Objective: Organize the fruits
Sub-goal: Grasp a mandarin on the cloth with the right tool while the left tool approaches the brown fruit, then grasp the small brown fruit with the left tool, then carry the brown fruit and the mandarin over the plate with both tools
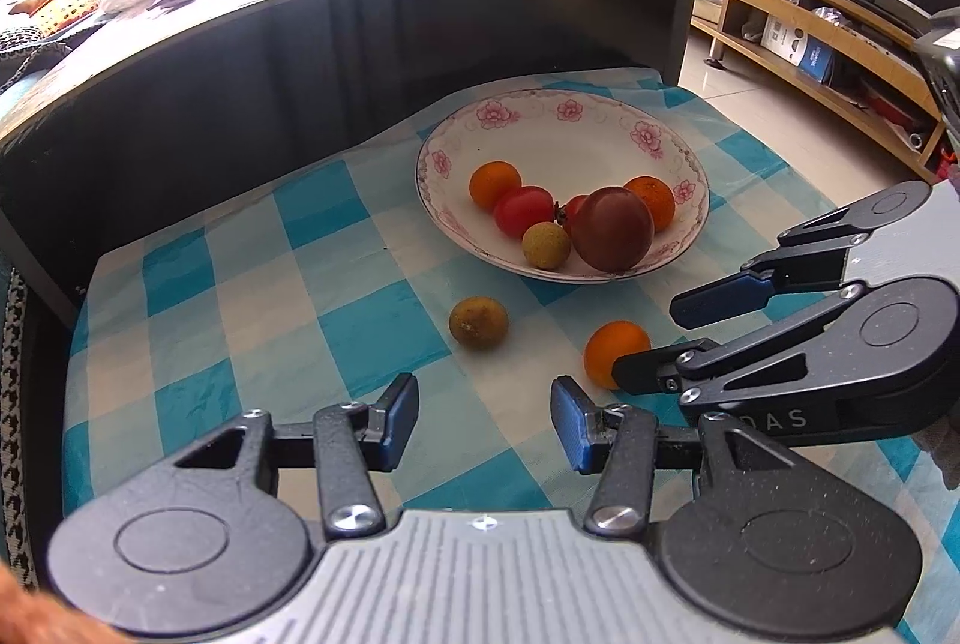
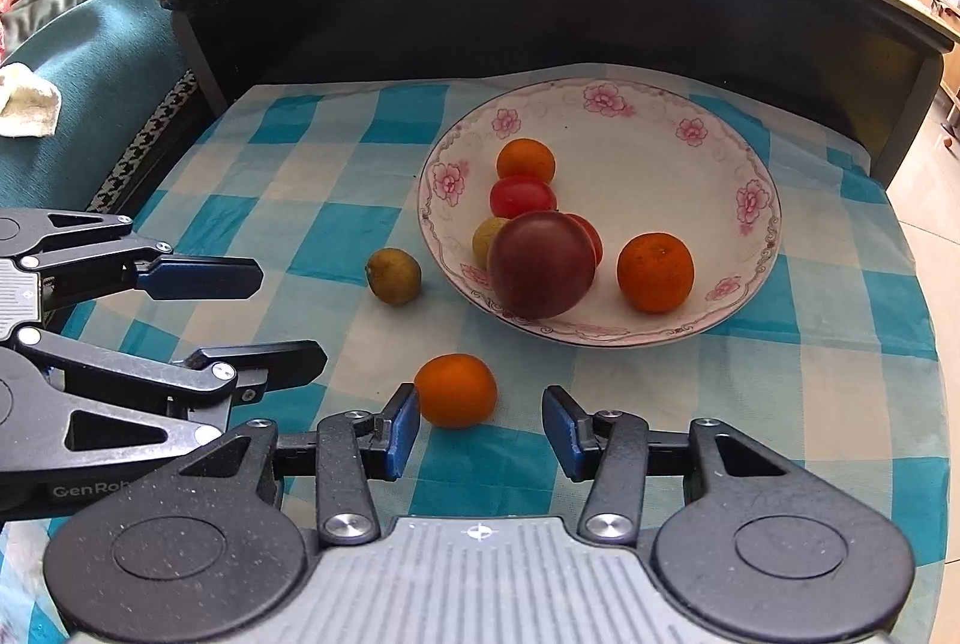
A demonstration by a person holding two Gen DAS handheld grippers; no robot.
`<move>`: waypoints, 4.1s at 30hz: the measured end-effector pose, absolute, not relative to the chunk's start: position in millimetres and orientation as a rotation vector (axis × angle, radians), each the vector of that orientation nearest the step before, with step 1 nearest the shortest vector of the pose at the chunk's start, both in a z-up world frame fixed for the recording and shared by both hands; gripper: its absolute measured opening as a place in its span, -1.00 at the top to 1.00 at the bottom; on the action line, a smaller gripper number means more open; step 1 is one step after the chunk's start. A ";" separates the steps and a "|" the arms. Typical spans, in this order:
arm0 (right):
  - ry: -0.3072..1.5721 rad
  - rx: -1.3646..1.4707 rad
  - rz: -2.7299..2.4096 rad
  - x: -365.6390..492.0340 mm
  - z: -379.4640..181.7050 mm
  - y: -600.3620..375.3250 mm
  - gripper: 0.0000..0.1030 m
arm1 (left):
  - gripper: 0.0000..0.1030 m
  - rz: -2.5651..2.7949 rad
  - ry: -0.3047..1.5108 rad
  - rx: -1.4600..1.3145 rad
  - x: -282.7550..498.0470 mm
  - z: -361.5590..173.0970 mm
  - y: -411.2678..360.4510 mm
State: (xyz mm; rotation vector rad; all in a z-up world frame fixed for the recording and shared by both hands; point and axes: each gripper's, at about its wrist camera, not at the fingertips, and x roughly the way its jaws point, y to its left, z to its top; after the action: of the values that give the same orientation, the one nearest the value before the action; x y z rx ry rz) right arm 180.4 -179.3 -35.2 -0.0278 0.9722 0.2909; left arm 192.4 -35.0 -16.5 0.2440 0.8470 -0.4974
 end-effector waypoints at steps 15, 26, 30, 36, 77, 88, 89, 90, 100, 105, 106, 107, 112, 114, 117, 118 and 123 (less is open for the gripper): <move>0.992 0.020 0.337 183.7 -34.3 -181.0 0.64 | -0.12 -0.497 0.859 0.229 207.3 -26.8 -37.7; 0.990 0.044 0.331 180.0 -27.9 -195.0 0.81 | -0.11 -0.482 0.848 0.212 226.6 -37.6 -53.7; 0.990 0.042 0.341 179.6 -28.4 -196.2 0.68 | -0.11 -0.474 0.845 0.222 230.8 -43.7 -59.5; 0.991 0.045 0.333 177.8 -28.3 -201.6 0.58 | 0.14 -0.462 0.852 0.214 236.3 -50.5 -62.9; 0.985 0.001 0.397 196.5 -45.1 -156.8 0.37 | 0.28 -0.436 0.948 0.213 195.3 -47.6 -22.7; 0.973 -0.049 0.387 191.8 -42.2 -152.6 0.49 | 0.28 -0.440 0.946 0.220 196.1 -46.9 -23.9; 0.974 -0.051 0.383 191.5 -41.6 -153.5 0.49 | 0.28 -0.442 0.943 0.217 196.2 -45.8 -24.3; 0.976 -0.053 0.377 191.2 -41.0 -154.7 0.49 | 0.28 -0.442 0.938 0.214 196.5 -44.2 -24.6; 0.926 -0.003 0.353 185.7 -18.1 -175.2 0.49 | 0.28 -0.458 0.869 0.161 202.5 -18.6 -34.7; 0.900 0.015 0.319 186.9 -9.0 -186.3 0.49 | 0.29 -0.460 0.838 0.161 208.3 -10.0 -47.1; 0.898 0.021 0.314 187.6 -7.7 -188.8 0.49 | 0.29 -0.459 0.833 0.161 209.8 -8.6 -49.6; 0.897 0.027 0.306 188.5 -6.7 -191.1 0.49 | 0.29 -0.459 0.831 0.159 211.4 -7.5 -51.9; 0.873 0.033 0.271 190.6 -1.3 -201.3 0.48 | 0.29 -0.455 0.812 0.151 217.8 -2.4 -62.8; 0.865 0.039 0.263 192.1 0.6 -205.9 0.48 | 0.29 -0.454 0.805 0.142 220.9 -1.0 -66.2; 0.850 0.042 0.244 195.7 2.5 -211.0 0.48 | 0.29 -0.452 0.793 0.141 225.8 0.2 -72.2; 0.847 0.043 0.238 197.0 2.9 -212.9 0.47 | 0.29 -0.452 0.791 0.140 227.5 0.6 -73.7; 0.840 0.047 0.218 204.9 2.0 -218.0 0.47 | 0.29 -0.452 0.783 0.138 235.7 -0.9 -79.2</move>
State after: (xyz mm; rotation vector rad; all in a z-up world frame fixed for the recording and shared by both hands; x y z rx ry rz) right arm 204.9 -218.0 2.0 0.0473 0.8398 0.2184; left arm 235.7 -79.2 -0.9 0.1377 0.7834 -0.4522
